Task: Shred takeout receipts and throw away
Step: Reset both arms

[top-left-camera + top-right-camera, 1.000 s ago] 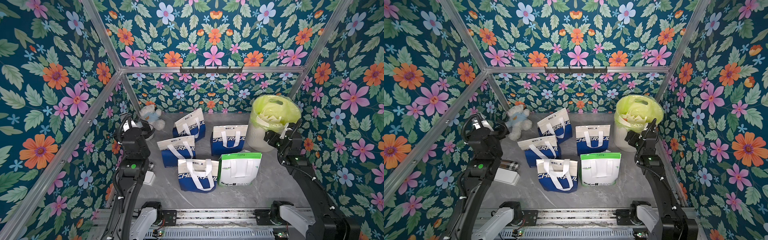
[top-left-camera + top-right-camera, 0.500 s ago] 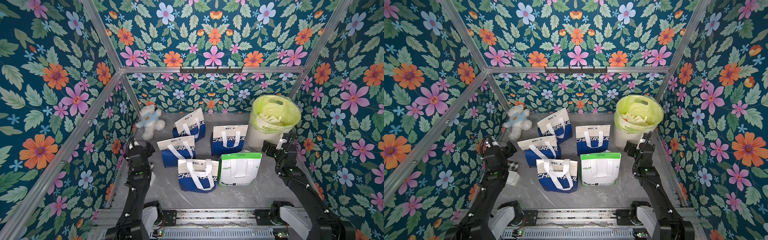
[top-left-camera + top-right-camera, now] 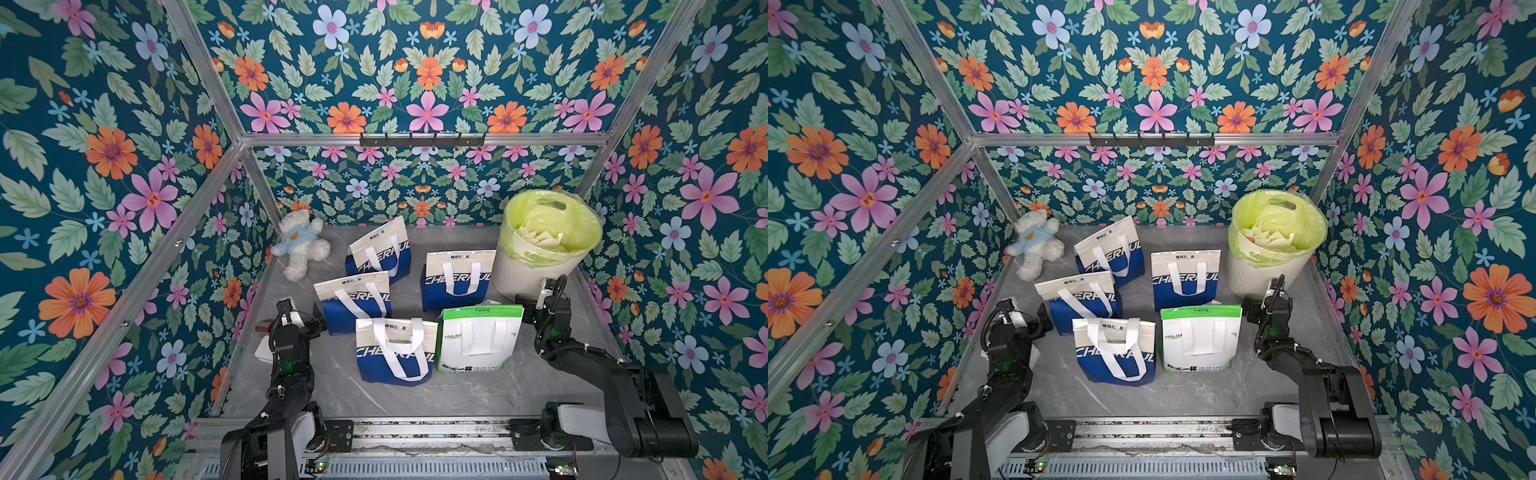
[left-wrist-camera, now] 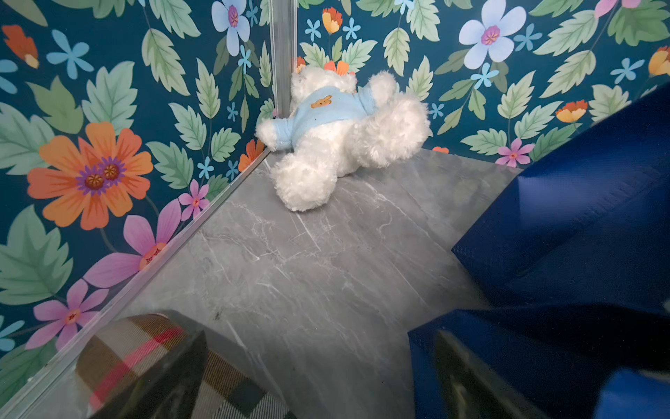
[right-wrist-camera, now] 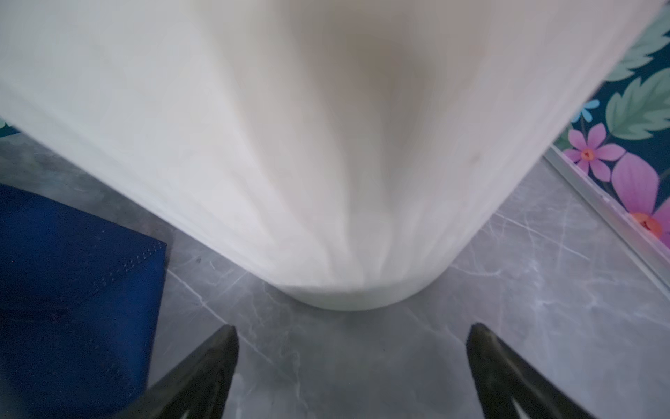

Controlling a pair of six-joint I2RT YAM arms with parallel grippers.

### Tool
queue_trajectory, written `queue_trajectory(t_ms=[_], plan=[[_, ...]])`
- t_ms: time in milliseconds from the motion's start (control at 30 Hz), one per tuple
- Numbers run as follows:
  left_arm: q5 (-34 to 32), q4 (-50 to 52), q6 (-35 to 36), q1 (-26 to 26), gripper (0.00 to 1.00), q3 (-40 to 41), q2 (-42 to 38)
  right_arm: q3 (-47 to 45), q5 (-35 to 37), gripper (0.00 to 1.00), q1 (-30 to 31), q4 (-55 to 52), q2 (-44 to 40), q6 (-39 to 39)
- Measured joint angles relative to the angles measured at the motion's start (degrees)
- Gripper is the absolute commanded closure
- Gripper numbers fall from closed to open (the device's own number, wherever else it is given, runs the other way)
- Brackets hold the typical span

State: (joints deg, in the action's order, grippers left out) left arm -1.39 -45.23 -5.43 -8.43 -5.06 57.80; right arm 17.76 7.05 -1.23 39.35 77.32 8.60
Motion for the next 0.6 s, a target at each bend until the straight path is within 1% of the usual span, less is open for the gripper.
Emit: queue_trajectory(t_ms=[33,67,133,200,400,600], plan=[[0.07,-1.25,0.28,0.07,0.01,0.00,1.38,-1.11,0.57,0.01,0.07,3.96,3.13,-0.42],[0.26,-2.71,0.76,0.09,0.01,0.02,3.13,-1.92,1.05,0.01,0.31,5.49,4.94,-0.94],[0.85,-5.09,0.94,0.07,0.01,-0.28,6.67,-2.14,1.60,0.01,0.85,6.29,5.38,-1.77],[1.90,-7.76,1.18,0.07,0.01,-0.55,9.40,-2.12,1.49,0.01,1.20,11.02,5.88,-2.71],[3.41,-18.45,1.60,0.09,0.01,-0.07,16.11,-1.27,1.46,0.01,1.40,12.37,5.68,-3.67],[7.89,-20.35,3.30,0.37,0.01,-2.73,18.25,-1.18,1.44,0.01,1.40,13.18,6.03,-4.26]])
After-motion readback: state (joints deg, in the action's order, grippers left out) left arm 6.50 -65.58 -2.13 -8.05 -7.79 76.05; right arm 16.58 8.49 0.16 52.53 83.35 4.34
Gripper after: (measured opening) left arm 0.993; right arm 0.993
